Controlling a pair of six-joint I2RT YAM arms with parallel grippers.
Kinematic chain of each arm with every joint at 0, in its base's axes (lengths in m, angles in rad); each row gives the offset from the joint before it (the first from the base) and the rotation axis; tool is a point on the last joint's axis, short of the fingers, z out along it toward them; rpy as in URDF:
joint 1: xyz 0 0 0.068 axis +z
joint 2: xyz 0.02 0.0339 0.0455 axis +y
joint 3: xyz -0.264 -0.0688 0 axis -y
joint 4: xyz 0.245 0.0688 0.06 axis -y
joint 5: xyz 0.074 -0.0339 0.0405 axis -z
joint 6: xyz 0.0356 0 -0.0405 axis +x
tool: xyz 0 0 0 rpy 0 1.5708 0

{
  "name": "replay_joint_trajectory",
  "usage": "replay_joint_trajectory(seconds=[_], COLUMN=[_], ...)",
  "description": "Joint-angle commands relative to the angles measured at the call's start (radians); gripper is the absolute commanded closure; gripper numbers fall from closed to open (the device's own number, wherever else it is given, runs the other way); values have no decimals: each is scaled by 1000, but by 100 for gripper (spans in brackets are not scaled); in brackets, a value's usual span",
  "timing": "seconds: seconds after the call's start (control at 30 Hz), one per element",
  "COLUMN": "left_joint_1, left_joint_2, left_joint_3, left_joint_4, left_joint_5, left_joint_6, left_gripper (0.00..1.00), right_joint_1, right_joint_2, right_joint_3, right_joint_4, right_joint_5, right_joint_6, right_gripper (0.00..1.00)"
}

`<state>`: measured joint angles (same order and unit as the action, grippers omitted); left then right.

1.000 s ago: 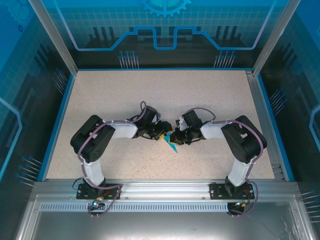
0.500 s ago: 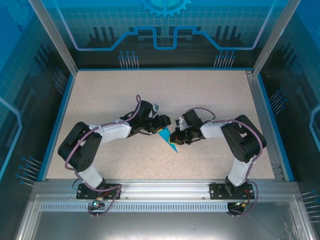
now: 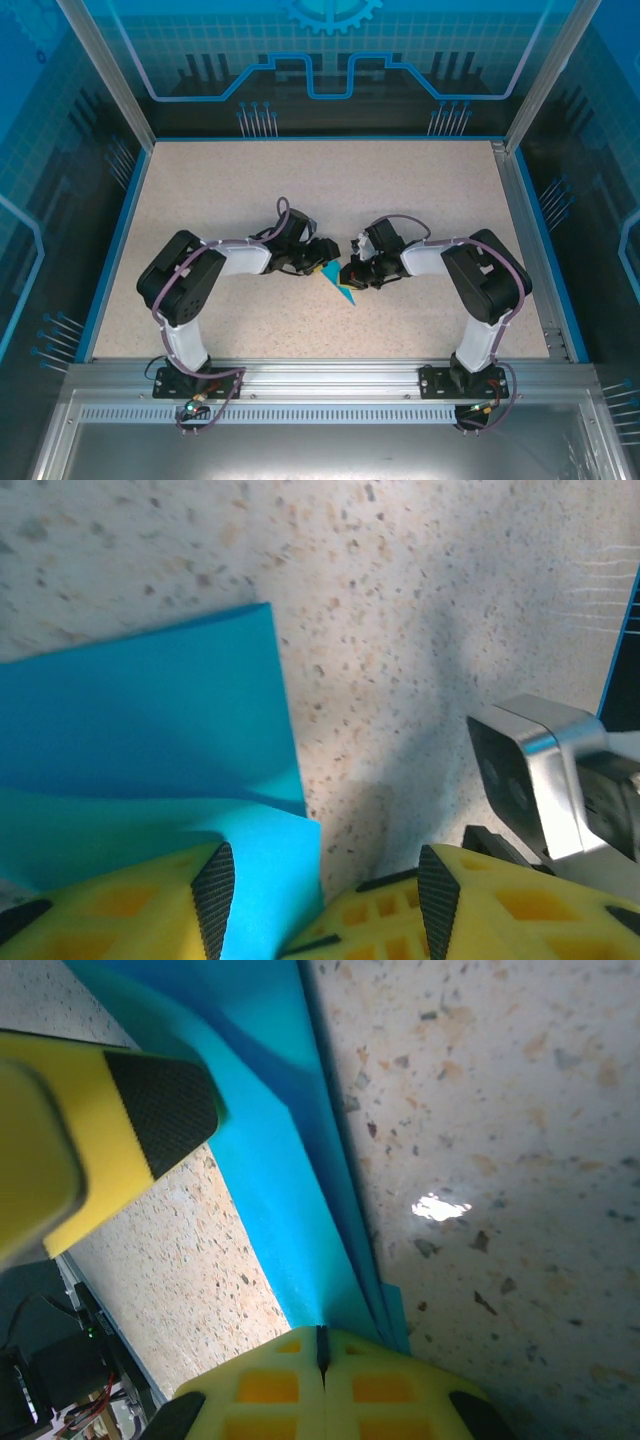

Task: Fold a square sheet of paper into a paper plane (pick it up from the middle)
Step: Fold the wing for the fifth time at the center of the table.

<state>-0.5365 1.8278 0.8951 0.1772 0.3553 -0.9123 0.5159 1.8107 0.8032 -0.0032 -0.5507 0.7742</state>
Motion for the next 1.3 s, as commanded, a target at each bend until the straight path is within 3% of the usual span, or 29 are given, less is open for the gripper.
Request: replay_joint_trajectory(seconds=[0.0,0.7,0.97,1.13,1.27], left_joint_1=[30,196,219,190,103], left_joint_2=[35,47,-95,-180,-169], left_joint_3=[16,71,106,53,28], left_joint_4=[31,-99,-173,-123,-77], left_joint_5=[-22,-11,9,42,57], left_joint_6=[33,139,156,106,72], left_gripper=[44,45,46,61,70], right_joint_1=[3,4,6,10,13], right_joint_2=[77,82,69,67,69], right_joint_3=[-45,-31,-18,-9,-14], right_joint_4=[-180,-236,-214,-192,-153], right_joint_5=[128,106,76,73,64], right_joint_6=[-40,-113,-86,-49,-13], right_gripper=[100,100,100,100,100])
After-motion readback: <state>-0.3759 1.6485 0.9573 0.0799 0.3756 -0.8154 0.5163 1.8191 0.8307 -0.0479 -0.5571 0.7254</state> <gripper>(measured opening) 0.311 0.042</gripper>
